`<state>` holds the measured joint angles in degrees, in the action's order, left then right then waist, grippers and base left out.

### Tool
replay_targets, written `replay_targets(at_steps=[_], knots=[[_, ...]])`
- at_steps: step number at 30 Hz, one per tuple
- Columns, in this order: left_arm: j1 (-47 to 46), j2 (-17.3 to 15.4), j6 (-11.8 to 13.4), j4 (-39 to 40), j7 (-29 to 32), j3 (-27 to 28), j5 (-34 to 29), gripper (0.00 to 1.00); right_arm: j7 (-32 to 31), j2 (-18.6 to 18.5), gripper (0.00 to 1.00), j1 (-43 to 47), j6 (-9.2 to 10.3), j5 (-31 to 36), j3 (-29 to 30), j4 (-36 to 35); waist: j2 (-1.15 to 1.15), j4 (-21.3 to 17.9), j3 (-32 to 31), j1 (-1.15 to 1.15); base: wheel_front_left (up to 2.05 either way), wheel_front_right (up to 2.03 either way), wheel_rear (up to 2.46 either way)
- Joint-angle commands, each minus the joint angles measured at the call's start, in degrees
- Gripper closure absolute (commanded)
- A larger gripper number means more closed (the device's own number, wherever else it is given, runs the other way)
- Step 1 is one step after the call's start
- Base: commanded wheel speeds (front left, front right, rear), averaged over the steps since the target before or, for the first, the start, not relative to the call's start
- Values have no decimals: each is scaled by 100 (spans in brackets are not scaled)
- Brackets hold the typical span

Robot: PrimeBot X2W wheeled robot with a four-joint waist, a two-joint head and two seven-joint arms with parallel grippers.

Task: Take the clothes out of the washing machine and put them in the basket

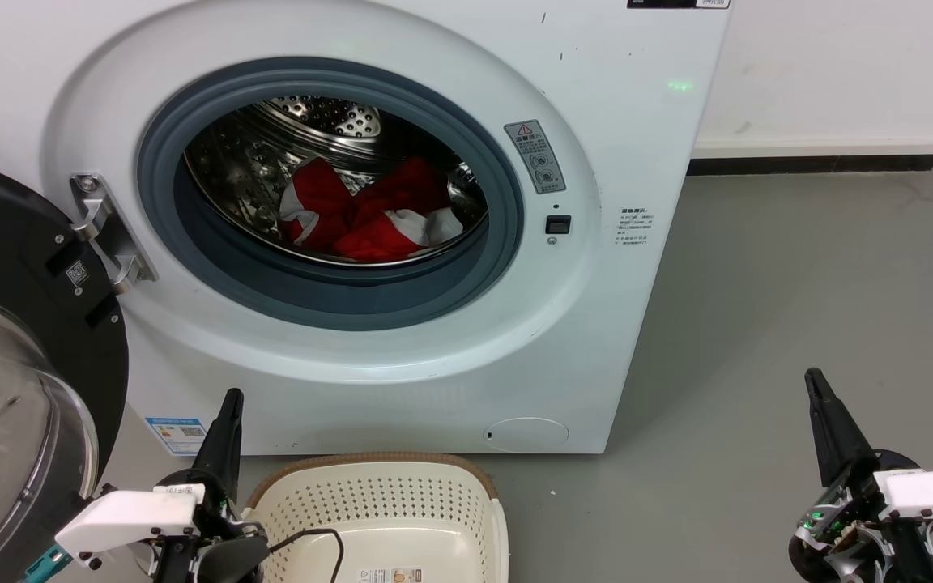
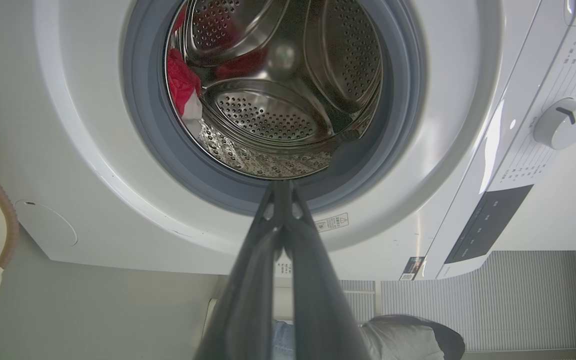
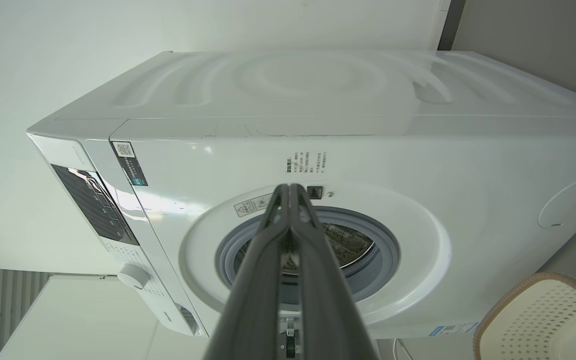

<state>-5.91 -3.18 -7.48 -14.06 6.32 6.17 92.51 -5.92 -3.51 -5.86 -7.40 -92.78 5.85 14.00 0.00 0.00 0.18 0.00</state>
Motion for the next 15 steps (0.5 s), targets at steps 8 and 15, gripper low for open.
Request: replay_targets(at_steps=[8,15], knots=[[-52,10,-2,-4,11,27,-18,100,-27,21,100,-58,-17,29,14,9,0,0,0,0,0,0,0],[-53,11,-2,-4,11,31,-22,100,-22,25,100,-58,-17,38,20,8,0,0,0,0,0,0,0]])
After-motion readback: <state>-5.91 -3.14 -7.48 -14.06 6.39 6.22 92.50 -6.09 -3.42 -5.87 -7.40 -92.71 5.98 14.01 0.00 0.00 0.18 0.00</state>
